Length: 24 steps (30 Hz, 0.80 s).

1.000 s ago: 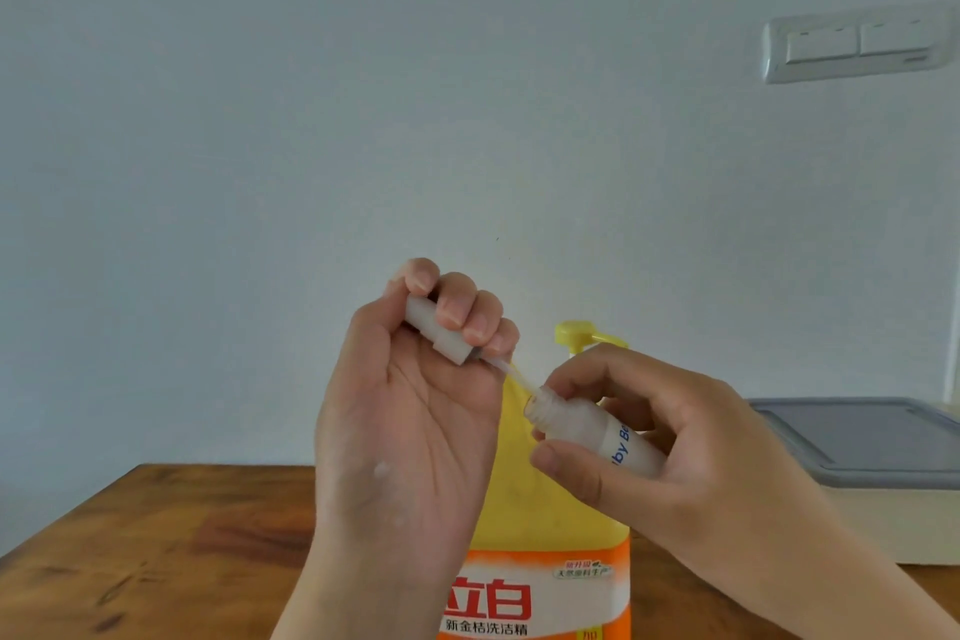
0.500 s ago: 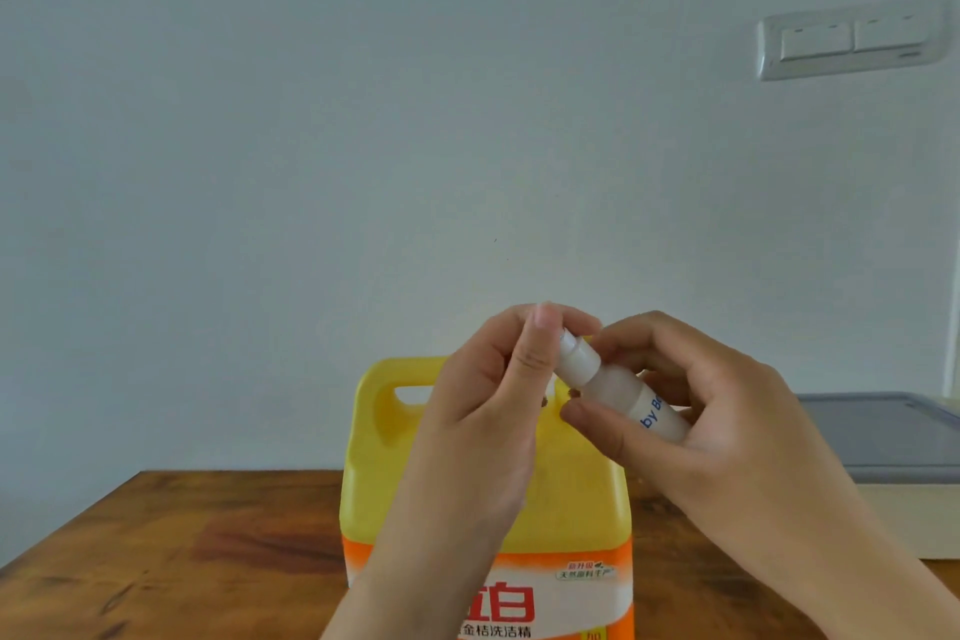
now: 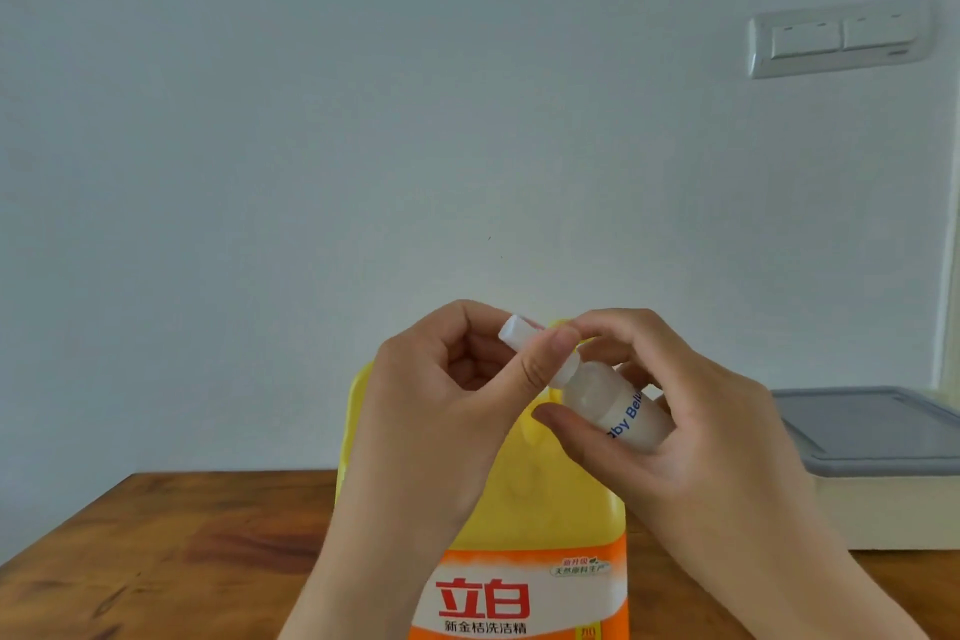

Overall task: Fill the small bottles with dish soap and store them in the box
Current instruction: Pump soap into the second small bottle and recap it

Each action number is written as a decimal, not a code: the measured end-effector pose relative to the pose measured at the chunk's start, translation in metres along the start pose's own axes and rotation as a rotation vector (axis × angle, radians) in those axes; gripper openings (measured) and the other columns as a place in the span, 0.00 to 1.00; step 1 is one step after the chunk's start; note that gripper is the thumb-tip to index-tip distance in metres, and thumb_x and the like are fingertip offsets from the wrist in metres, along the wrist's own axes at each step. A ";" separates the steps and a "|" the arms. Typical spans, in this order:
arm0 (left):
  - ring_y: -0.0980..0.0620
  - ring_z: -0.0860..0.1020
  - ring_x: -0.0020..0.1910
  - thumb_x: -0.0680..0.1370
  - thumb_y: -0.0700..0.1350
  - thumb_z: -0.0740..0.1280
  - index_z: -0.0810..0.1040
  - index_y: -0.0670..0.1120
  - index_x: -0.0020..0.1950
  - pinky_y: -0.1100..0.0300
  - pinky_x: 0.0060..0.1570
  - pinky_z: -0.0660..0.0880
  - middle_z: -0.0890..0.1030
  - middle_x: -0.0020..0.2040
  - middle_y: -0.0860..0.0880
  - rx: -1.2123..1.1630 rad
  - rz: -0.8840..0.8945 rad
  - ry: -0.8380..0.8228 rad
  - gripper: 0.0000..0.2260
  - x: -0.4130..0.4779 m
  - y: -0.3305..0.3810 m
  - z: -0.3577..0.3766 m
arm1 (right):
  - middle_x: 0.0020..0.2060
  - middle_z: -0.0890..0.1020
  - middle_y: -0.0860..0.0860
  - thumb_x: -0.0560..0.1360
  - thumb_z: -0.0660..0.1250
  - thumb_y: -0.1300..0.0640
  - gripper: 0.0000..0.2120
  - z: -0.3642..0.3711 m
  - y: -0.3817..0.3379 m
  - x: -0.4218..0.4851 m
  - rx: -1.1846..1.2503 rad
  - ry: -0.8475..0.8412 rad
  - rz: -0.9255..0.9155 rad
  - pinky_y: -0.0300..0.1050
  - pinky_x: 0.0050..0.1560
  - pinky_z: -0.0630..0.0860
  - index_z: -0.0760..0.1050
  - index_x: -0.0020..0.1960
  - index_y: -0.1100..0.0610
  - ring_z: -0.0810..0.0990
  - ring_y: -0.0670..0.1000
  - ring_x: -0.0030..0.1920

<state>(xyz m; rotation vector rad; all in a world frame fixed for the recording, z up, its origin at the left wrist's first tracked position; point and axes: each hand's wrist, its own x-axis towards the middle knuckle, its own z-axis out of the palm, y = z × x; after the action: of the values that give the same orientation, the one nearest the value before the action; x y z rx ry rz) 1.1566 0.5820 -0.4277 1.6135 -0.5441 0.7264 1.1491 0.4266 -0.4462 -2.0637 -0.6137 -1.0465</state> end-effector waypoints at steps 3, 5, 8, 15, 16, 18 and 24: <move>0.55 0.83 0.44 0.71 0.46 0.75 0.83 0.48 0.54 0.69 0.43 0.76 0.86 0.45 0.47 -0.222 -0.037 -0.155 0.13 0.002 0.001 -0.004 | 0.47 0.79 0.32 0.67 0.69 0.34 0.22 0.000 0.002 0.001 0.096 0.021 0.021 0.38 0.37 0.76 0.69 0.57 0.37 0.80 0.40 0.43; 0.50 0.83 0.52 0.74 0.40 0.73 0.80 0.45 0.59 0.66 0.47 0.77 0.85 0.52 0.44 -0.373 -0.096 -0.209 0.14 0.002 0.001 -0.004 | 0.46 0.80 0.33 0.66 0.70 0.35 0.23 -0.002 0.003 0.003 0.165 0.009 0.032 0.38 0.36 0.78 0.68 0.58 0.37 0.81 0.41 0.43; 0.50 0.84 0.50 0.73 0.41 0.73 0.82 0.43 0.55 0.66 0.45 0.77 0.85 0.50 0.45 -0.410 -0.079 -0.224 0.11 0.000 0.000 0.003 | 0.44 0.82 0.35 0.65 0.71 0.37 0.24 -0.003 0.002 0.003 0.261 -0.019 0.040 0.35 0.38 0.77 0.69 0.59 0.37 0.82 0.42 0.43; 0.55 0.83 0.46 0.66 0.47 0.78 0.85 0.48 0.51 0.69 0.43 0.76 0.85 0.45 0.48 -0.376 -0.111 -0.191 0.14 0.003 -0.005 0.000 | 0.48 0.79 0.37 0.58 0.77 0.35 0.31 0.001 0.004 0.001 0.280 -0.124 0.076 0.31 0.38 0.77 0.69 0.57 0.36 0.81 0.40 0.44; 0.53 0.83 0.47 0.66 0.46 0.77 0.84 0.48 0.54 0.68 0.45 0.77 0.85 0.46 0.46 -0.395 -0.118 -0.195 0.17 0.004 -0.007 -0.001 | 0.49 0.78 0.37 0.59 0.77 0.37 0.30 0.002 0.004 0.001 0.291 -0.145 0.084 0.33 0.38 0.77 0.69 0.57 0.36 0.81 0.41 0.43; 0.51 0.83 0.49 0.66 0.45 0.77 0.83 0.49 0.56 0.67 0.45 0.77 0.85 0.48 0.46 -0.383 -0.127 -0.172 0.19 0.003 -0.009 -0.003 | 0.46 0.79 0.40 0.64 0.76 0.44 0.25 0.004 0.005 0.001 0.322 -0.169 0.094 0.35 0.36 0.78 0.69 0.57 0.36 0.81 0.43 0.39; 0.57 0.82 0.42 0.70 0.43 0.76 0.84 0.53 0.50 0.70 0.41 0.76 0.84 0.42 0.52 -0.119 -0.047 0.054 0.10 0.000 -0.009 0.003 | 0.39 0.81 0.42 0.69 0.74 0.50 0.35 0.001 0.004 0.002 0.414 -0.161 0.151 0.29 0.37 0.75 0.60 0.70 0.36 0.81 0.41 0.35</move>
<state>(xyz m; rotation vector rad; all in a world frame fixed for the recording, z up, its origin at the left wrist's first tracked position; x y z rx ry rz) 1.1637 0.5810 -0.4340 1.4872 -0.4994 0.6880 1.1534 0.4251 -0.4468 -1.8037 -0.6787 -0.6096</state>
